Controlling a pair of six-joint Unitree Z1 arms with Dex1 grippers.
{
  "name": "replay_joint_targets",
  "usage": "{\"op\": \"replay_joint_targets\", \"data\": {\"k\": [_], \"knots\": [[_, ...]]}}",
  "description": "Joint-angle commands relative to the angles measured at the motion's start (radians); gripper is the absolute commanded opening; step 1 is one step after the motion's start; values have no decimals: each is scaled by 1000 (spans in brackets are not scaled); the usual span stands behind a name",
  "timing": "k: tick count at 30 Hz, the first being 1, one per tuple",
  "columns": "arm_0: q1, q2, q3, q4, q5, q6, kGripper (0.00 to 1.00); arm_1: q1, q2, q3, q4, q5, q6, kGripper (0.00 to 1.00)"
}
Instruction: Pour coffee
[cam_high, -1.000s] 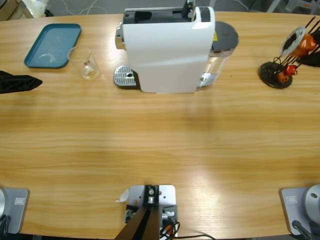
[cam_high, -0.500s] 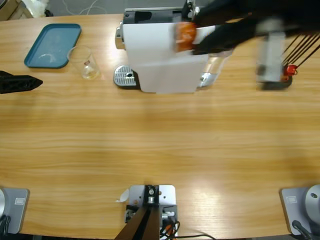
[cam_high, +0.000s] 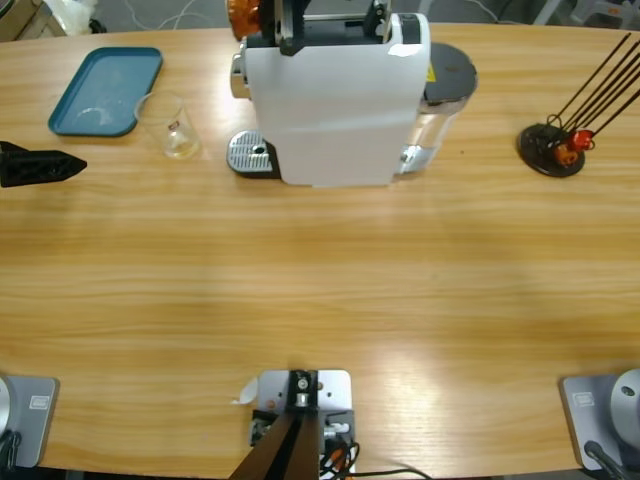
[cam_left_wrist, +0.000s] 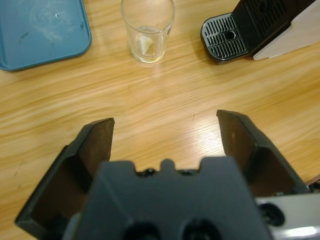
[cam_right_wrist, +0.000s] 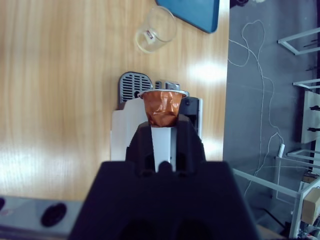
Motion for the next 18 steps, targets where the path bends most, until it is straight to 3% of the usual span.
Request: {"op": "replay_joint_targets", "data": {"k": [1, 18], "knots": [[-6, 28, 34, -8, -13, 16, 890, -64, 89, -18, 23, 10, -36, 0], [-7, 30, 34, -10, -13, 16, 890, -101, 141, -52, 32, 14, -43, 0]]}}
